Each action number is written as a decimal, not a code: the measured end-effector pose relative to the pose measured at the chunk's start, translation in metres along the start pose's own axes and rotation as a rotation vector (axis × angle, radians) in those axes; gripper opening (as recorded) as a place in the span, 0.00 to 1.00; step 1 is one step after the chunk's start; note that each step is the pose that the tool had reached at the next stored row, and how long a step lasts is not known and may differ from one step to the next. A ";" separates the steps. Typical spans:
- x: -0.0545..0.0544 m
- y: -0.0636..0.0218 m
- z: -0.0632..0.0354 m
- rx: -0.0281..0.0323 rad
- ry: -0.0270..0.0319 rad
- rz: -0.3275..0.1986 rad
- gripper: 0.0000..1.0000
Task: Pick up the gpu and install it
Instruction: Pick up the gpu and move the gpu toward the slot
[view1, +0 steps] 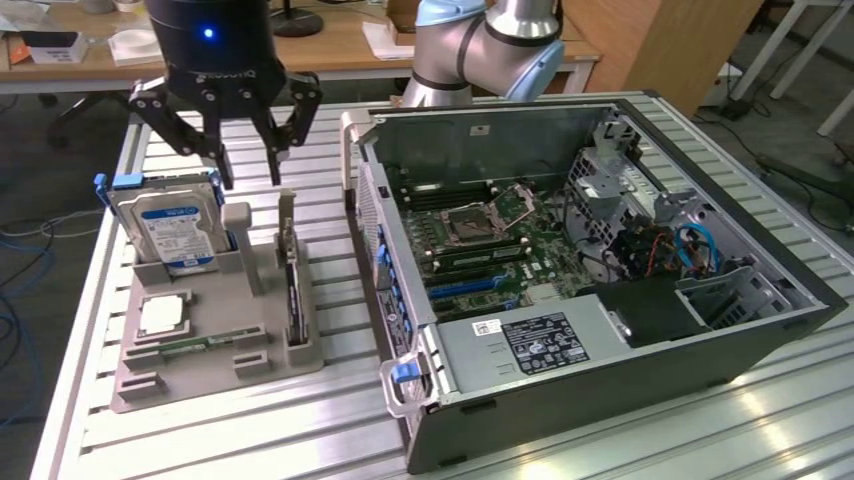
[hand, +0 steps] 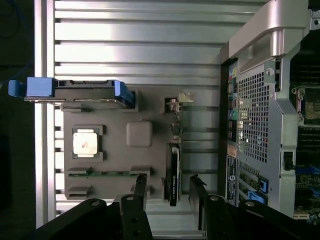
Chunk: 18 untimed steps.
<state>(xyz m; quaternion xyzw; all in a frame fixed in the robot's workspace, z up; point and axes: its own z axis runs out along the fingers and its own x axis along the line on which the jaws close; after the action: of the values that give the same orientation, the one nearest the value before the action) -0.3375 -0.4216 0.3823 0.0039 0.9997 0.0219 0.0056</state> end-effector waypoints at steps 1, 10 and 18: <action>0.000 -0.0002 0.0001 0.0001 0.0006 -0.002 0.47; -0.004 -0.0059 0.0041 0.0000 0.0012 -0.002 0.47; -0.004 -0.0077 0.0083 0.0001 0.0014 -0.002 0.47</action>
<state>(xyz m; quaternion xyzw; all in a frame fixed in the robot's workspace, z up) -0.3330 -0.4289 0.3738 0.0031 0.9997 0.0219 0.0050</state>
